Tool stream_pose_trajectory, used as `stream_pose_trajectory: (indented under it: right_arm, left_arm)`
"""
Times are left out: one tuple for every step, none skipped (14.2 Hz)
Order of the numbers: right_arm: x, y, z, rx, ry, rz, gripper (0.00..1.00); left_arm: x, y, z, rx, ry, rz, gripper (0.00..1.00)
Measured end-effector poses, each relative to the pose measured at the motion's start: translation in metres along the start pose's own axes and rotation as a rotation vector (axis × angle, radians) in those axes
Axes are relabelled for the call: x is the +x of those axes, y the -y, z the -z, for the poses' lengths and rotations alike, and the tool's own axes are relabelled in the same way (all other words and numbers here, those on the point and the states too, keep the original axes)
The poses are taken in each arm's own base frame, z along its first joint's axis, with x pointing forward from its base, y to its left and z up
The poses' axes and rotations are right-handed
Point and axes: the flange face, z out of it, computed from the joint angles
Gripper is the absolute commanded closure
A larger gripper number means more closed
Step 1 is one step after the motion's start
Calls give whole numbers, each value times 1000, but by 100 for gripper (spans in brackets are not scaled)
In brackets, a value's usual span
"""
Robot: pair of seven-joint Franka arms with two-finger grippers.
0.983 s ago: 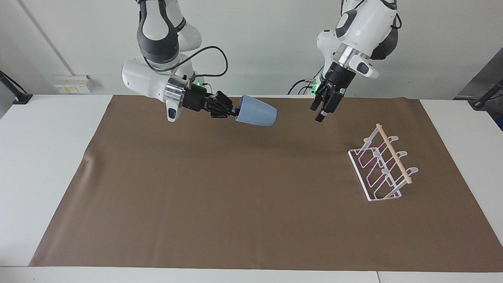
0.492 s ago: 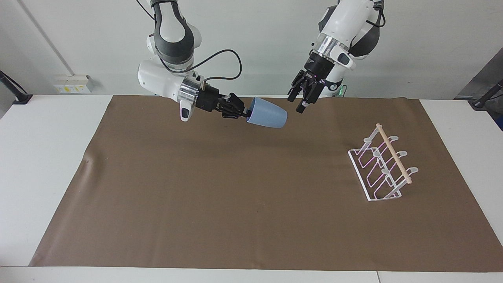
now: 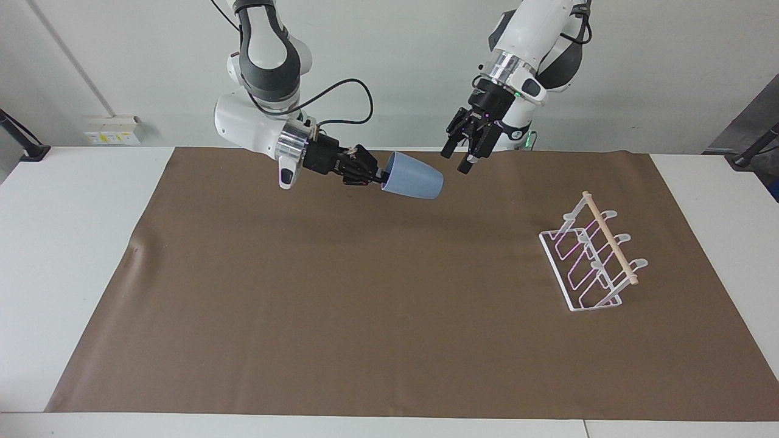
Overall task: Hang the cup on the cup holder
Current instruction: 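Carry the cup toward center while the left gripper reaches toward it, then close the left gripper on the cup base held by the right gripper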
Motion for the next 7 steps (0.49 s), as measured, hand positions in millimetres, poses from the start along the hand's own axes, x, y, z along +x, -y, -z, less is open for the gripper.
stream_pose_trajectory:
  right_arm:
    - [0, 0, 0, 0, 0, 0, 100]
    - [0, 0, 0, -1, 0, -1, 100]
    - [0, -2, 0, -2, 1, -3, 100]
    - [0, -4, 0, -4, 1, -6, 100]
    - [-1, -5, -1, -6, 2, -9, 100]
    - [-1, -7, -1, -7, 2, -10, 100]
    - [-1, -7, -1, -7, 2, -11, 100]
  left_arm:
    - [4, 1, -9, 6, -8, 4, 0]
    - [8, 2, -19, 6, -14, 8, 0]
    - [10, 2, -29, 6, -20, 11, 0]
    - [13, 3, -39, 7, -25, 12, 0]
    - [14, 5, -46, 8, -27, 12, 0]
    - [12, 7, -50, 7, -25, 9, 0]
    - [9, 9, -52, 6, -20, 3, 0]
